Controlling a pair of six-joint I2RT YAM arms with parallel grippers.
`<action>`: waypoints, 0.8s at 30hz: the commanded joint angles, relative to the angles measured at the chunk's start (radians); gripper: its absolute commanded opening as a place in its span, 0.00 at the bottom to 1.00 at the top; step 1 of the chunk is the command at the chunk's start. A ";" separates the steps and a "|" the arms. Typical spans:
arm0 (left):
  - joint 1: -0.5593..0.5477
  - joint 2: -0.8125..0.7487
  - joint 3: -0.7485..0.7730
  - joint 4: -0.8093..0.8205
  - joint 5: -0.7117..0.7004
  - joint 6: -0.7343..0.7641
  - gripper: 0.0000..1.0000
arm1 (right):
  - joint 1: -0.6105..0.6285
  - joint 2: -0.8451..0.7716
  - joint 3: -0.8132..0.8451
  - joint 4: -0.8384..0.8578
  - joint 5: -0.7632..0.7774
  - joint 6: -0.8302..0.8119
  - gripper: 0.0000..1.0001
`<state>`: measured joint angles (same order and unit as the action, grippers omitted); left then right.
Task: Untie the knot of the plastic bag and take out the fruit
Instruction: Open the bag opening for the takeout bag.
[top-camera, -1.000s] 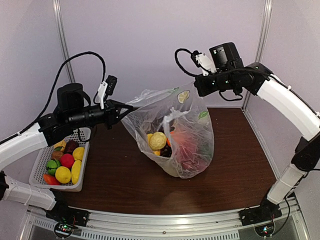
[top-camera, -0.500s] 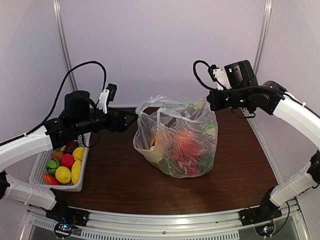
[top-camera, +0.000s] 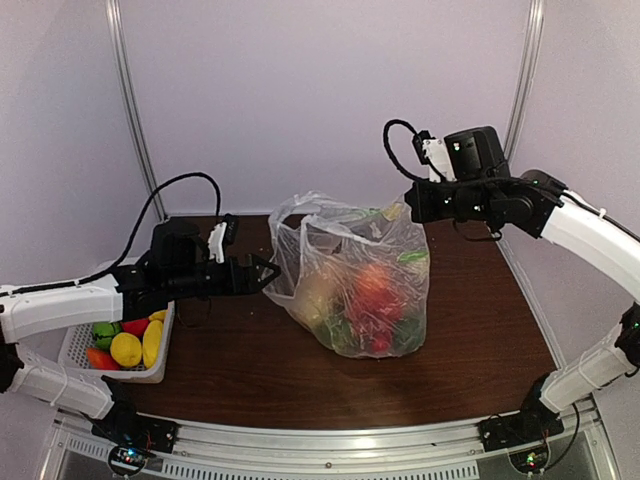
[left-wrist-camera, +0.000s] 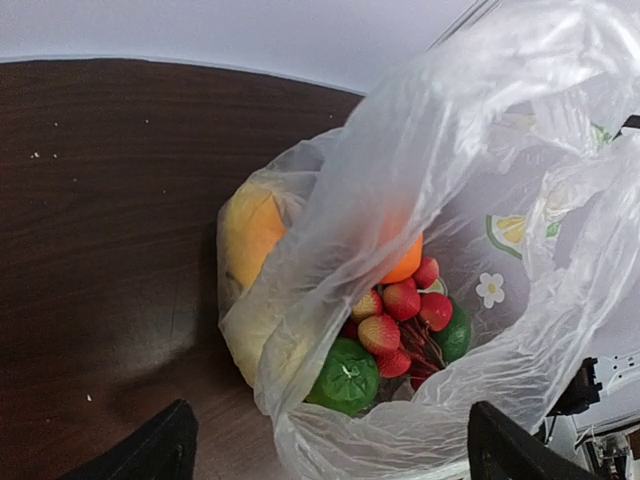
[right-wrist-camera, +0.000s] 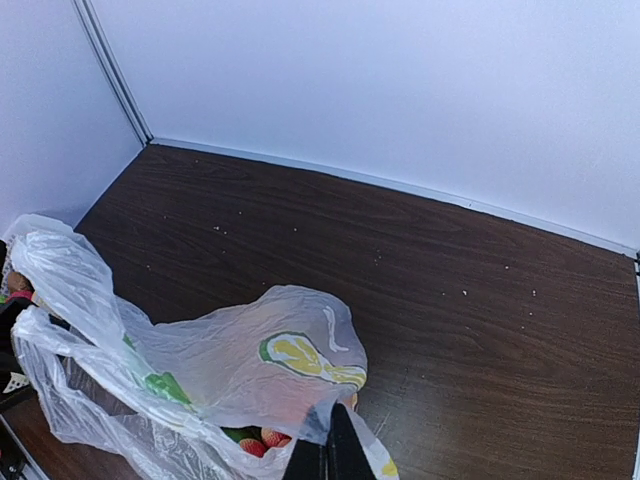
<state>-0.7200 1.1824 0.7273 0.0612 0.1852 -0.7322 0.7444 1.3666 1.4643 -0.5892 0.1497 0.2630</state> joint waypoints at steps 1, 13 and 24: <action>-0.004 0.074 0.041 0.039 -0.022 -0.006 0.91 | 0.010 -0.031 -0.018 0.025 -0.008 0.016 0.00; -0.004 0.116 0.045 0.061 -0.003 0.011 0.01 | -0.032 -0.005 0.127 -0.083 0.134 -0.002 0.00; -0.005 0.118 -0.063 0.156 -0.006 0.030 0.00 | -0.148 0.096 0.464 -0.131 0.125 -0.068 0.00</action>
<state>-0.7258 1.2850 0.7277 0.1585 0.1890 -0.7086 0.6258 1.4624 1.8500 -0.7593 0.2169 0.2226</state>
